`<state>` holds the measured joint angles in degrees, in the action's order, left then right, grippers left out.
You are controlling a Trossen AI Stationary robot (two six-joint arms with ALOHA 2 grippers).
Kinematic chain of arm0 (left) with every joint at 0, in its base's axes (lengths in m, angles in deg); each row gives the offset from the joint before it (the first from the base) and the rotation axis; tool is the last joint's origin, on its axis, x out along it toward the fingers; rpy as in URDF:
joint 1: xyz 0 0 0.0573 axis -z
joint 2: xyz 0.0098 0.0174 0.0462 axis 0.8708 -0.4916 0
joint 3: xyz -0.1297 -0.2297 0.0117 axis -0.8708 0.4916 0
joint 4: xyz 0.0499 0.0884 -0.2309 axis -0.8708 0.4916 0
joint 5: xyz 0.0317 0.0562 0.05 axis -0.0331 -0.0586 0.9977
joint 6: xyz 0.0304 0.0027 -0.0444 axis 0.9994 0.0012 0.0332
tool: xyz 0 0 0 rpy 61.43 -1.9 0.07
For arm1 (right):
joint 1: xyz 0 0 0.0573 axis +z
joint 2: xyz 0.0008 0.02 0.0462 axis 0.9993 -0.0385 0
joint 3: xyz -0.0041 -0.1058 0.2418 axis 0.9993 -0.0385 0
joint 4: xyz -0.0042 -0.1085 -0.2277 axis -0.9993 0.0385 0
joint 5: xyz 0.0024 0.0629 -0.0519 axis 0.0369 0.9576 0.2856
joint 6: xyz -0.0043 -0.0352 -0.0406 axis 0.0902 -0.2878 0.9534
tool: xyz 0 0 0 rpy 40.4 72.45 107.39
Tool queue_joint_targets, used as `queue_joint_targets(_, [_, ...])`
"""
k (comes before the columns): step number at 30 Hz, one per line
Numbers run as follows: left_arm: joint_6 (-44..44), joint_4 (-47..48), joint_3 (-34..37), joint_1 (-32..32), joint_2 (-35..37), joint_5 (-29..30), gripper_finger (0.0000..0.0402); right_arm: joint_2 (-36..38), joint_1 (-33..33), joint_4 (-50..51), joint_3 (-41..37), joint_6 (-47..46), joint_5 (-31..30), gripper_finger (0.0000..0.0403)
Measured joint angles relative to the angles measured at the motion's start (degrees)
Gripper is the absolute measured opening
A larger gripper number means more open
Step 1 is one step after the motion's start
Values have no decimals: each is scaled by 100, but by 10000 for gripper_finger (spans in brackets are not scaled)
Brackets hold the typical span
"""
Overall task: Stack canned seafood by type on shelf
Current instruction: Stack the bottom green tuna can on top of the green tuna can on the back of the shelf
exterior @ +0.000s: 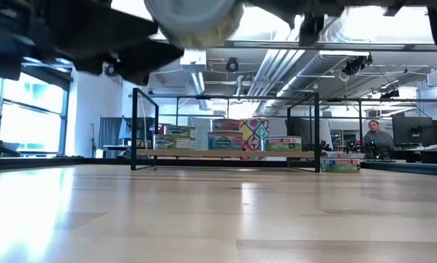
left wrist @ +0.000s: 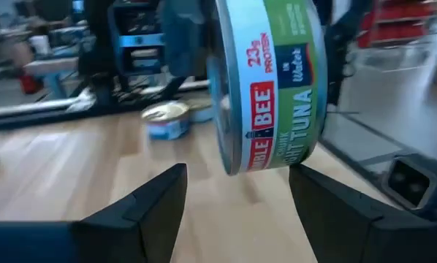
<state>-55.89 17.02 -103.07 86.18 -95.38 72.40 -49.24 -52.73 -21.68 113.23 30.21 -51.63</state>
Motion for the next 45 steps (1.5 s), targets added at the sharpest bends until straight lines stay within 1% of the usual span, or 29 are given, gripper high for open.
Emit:
queue_joint_targets(2, [65, -12, -80, 17, -5, -73, 238, 2, -24, -12, 93, 192, 117, 127])
queue_joint_targets(4, [55, -76, -154, 42, -5, 29, 237, 4, -62, -50, 180, 394, 207, 127])
queue_joint_targets(7, [134, -137, -206, 51, 7, 84, 222, 2, -83, -16, 276, 566, 162, 127])
queue_joint_targets(11, [443, -242, -295, 170, -2, 49, 189, 2, -55, 37, 333, 606, 201, 127])
queue_joint_targets(16, [672, -252, -302, 318, 0, 440, 134, -2, -61, 99, 330, 623, 117, 127])
queue_joint_targets(18, [679, -249, -302, 353, 0, 473, 115, -2, -61, 149, 330, 603, 137, 127])
queue_joint_targets(22, [673, -165, -297, 393, 0, 499, 115, -2, -60, 307, 330, 425, 135, 127])
queue_joint_targets(24, [704, 61, -298, 433, 9, 651, 115, -2, -59, 507, 330, 351, 129, 139])
queue_joint_targets(26, [738, 508, -316, 462, 100, 929, 115, -4, -28, 710, 328, 234, -18, 163])
queue_joint_targets(28, [636, 1252, -309, 463, 270, 1275, 115, 67, 64, 1028, 328, 192, -589, 190])
queue_joint_targets(30, [375, 2385, -355, 459, 448, 1482, 115, 268, 217, 1549, 330, 235, -1251, 208])
queue_joint_targets(32, [-7, 3801, -555, 420, 704, 1602, 115, 423, 344, 2063, 335, 256, -1791, 216])
queue_joint_targets(34, [-454, 5126, -920, 336, 834, 1633, 115, 526, 420, 2440, 335, 294, -2039, 219])
queue_joint_targets(36, [-785, 6321, -1213, 250, 830, 1677, 115, 608, 365, 2826, 425, 183, -1981, 221])
queue_joint_targets(38, [-916, 7044, -1472, 180, 735, 1686, 115, 632, 200, 3539, 635, -153, -1568, 222])
queue_joint_targets(40, [-910, 7333, -1703, 131, 693, 1671, 115, 624, -30, 4627, 931, -691, -1010, 223])
queue_joint_targets(43, [-791, 7475, -1861, 98, 563, 1656, 115, 619, -398, 6322, 1475, -1479, -231, 226])
queue_joint_targets(45, [-663, 7514, -1894, 96, 493, 1570, 115, 585, -629, 7035, 1779, -1739, 145, 233])
